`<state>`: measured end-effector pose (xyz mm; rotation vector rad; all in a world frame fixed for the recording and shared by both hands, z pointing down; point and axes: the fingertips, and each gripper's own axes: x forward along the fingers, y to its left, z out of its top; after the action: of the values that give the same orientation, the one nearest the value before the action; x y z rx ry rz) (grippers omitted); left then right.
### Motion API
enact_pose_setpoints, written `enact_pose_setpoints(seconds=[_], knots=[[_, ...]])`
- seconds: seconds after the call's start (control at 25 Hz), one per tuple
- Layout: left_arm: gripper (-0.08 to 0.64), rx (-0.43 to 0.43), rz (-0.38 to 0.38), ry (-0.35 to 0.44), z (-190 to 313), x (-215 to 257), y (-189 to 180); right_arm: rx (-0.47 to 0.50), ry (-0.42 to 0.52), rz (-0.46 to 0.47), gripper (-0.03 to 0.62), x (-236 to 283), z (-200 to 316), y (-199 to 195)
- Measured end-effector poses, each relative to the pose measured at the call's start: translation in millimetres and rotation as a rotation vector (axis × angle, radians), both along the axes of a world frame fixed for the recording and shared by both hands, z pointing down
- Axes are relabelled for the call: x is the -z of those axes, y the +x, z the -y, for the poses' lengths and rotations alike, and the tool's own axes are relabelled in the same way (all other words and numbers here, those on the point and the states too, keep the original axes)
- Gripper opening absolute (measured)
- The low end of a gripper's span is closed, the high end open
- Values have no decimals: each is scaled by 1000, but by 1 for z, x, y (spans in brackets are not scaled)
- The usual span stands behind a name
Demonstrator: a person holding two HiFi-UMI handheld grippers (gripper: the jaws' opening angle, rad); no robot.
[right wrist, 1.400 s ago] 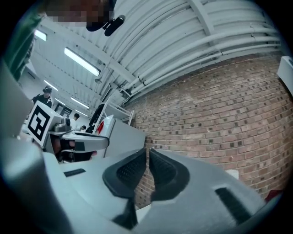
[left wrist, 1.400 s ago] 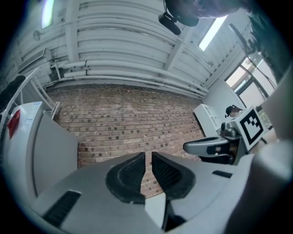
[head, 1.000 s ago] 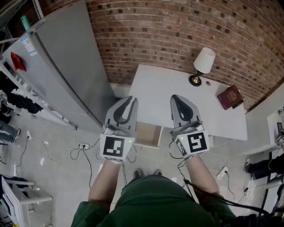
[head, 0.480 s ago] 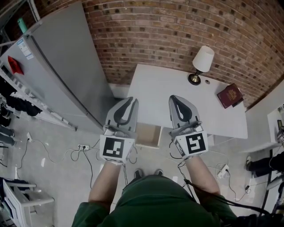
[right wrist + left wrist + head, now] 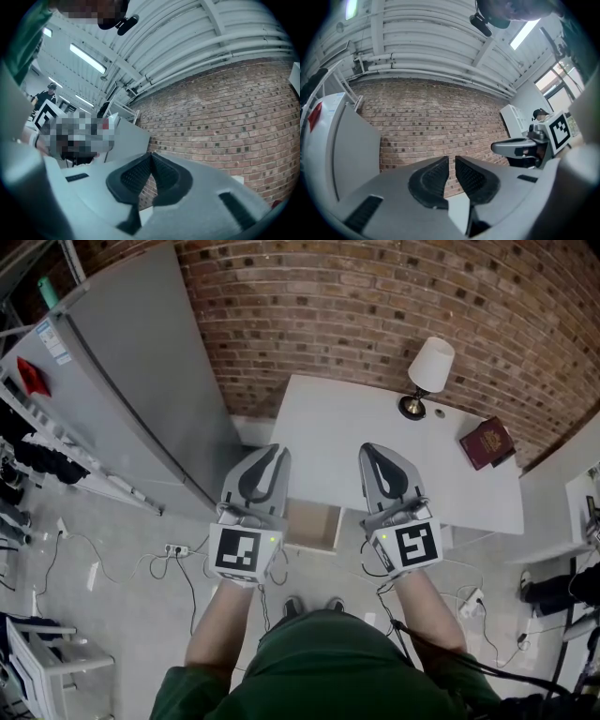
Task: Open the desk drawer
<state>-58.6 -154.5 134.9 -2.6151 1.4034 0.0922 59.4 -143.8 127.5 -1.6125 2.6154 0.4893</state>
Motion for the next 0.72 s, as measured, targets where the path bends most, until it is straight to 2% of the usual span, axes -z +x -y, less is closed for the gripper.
enact_pose_setpoints(seconds=[0.2, 0.6, 0.72], knots=[[41, 10, -19, 79, 5, 3, -5, 11, -11, 3, 0, -3, 1, -1], [41, 4, 8, -3, 1, -1, 3, 14, -32, 28, 0, -8, 2, 9], [41, 7, 7, 18, 2, -1, 4, 15, -36, 29, 0, -9, 3, 10]])
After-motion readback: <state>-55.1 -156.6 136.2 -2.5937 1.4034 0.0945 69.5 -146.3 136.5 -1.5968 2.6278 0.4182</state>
